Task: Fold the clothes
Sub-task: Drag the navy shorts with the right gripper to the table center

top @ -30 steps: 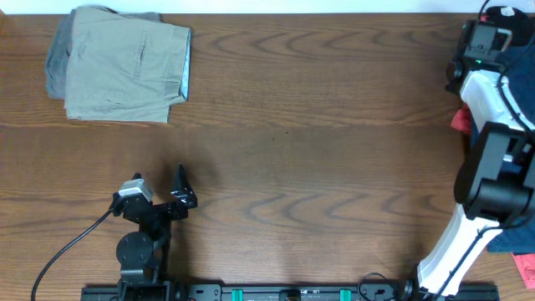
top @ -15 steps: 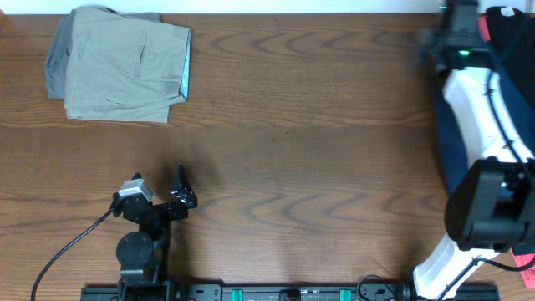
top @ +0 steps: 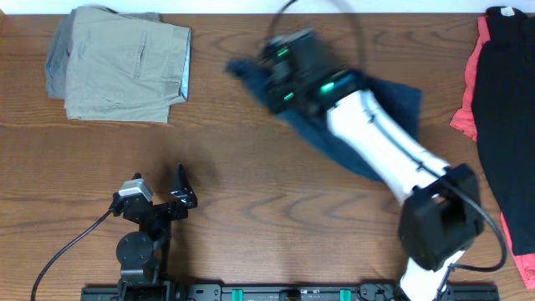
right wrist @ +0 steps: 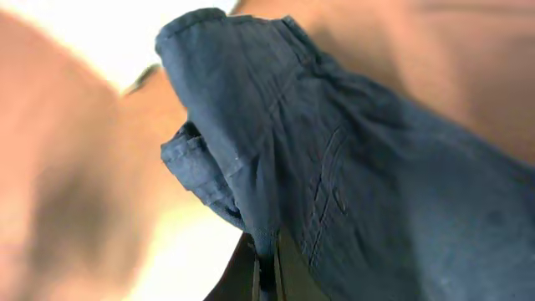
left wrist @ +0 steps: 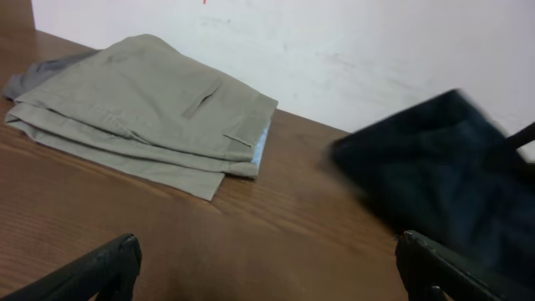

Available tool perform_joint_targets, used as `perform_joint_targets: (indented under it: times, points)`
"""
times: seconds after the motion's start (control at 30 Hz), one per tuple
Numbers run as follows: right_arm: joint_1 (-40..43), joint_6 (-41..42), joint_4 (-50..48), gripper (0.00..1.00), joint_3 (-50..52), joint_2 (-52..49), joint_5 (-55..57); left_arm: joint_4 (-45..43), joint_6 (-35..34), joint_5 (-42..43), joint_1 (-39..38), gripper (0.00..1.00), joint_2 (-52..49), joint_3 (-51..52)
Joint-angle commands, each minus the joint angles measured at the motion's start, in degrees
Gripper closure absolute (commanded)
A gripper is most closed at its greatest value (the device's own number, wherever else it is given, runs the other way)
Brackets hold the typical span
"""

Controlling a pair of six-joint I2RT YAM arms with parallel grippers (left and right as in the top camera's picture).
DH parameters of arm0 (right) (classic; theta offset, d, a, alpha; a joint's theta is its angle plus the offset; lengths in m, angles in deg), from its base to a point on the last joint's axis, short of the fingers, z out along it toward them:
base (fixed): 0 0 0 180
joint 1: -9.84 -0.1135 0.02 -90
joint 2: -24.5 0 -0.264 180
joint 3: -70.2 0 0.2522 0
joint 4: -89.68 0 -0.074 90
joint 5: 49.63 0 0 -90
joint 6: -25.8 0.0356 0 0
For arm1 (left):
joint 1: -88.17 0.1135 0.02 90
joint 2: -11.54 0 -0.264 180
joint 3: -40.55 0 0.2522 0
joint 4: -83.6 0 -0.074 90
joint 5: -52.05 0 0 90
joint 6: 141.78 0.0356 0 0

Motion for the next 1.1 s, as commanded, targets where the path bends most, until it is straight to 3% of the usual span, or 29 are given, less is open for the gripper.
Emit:
perform_joint_targets:
  times: [0.0,0.17,0.33,0.37,0.4,0.43,0.47,0.5,0.63,0.97,1.07]
  points:
    - [-4.5,4.4,0.5,0.99,0.0,-0.6,-1.1,1.2,0.5,-1.3,0.3,0.02,0.3,1.6]
    - [-8.2,7.7,1.4,0.97,0.0,-0.6,-1.1,1.2,0.5,-1.3,0.3,0.02,0.3,1.6]
    - [-7.2,9.6,5.8,0.77,0.0,-0.2,-1.2,1.2,0.5,-1.3,0.3,0.02,0.3,1.6]
    - [-6.7,9.6,7.0,0.67,0.0,0.0,-1.4,1.2,0.5,-1.3,0.3,0.02,0.3,1.6]
    - [-6.1,9.6,8.4,0.49,0.0,0.2,-1.8,1.2,0.5,-1.3,0.3,0.02,0.3,1.6]
    - [-5.9,9.6,9.1,0.40,0.0,0.3,-2.1,1.2,0.5,-1.3,0.3,0.02,0.3,1.6]
    - [-5.4,9.6,10.5,0.20,0.0,0.6,-2.8,1.2,0.5,-1.3,0.3,0.02,0.3,1.6]
    - [-5.0,9.5,11.6,0.12,0.0,0.9,-3.0,1.2,0.5,-1.3,0.3,0.02,0.3,1.6]
    - [-1.6,9.4,18.7,0.01,0.0,3.3,-0.5,1.2,0.5,-1.3,0.3,0.02,0.3,1.6]
    - [14.3,9.4,39.4,0.01,0.9,6.4,16.0,1.2,0.5,-1.3,0.3,0.02,0.3,1.6]
    - [18.4,9.4,38.8,0.01,3.9,6.2,20.1,1.2,0.5,-1.3,0.3,0.02,0.3,1.6]
